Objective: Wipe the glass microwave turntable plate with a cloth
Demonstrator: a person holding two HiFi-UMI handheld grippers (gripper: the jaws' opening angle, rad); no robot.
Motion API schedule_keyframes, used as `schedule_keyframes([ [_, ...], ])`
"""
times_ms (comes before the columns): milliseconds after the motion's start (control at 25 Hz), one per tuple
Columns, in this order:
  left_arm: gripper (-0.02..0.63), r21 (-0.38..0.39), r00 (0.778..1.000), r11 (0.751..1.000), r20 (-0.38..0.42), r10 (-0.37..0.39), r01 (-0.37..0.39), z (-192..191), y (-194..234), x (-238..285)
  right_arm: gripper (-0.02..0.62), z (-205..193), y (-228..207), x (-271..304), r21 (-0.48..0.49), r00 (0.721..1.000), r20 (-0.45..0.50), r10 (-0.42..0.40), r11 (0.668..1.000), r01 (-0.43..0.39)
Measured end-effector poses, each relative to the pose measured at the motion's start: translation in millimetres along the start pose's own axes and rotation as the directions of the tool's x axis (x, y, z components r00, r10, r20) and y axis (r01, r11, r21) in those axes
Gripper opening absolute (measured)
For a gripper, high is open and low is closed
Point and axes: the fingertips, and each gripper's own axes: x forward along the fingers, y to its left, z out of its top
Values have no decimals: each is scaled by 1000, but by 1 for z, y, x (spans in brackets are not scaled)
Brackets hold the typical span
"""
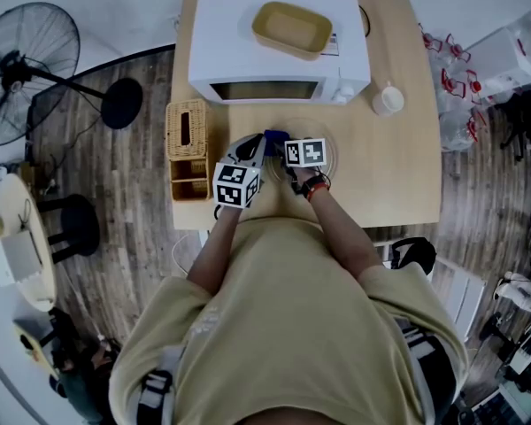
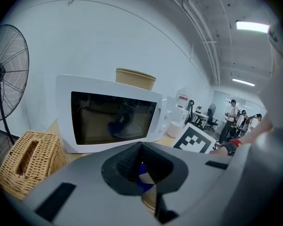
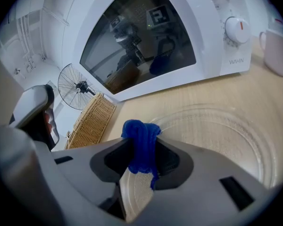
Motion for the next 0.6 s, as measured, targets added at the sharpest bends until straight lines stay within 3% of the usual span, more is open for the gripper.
schedule_keyframes([
  [600,18,8,1000,1000,-16,-11,11,-7,-6,8,160,2,-9,-5,-55,999,1,-47,997,47],
])
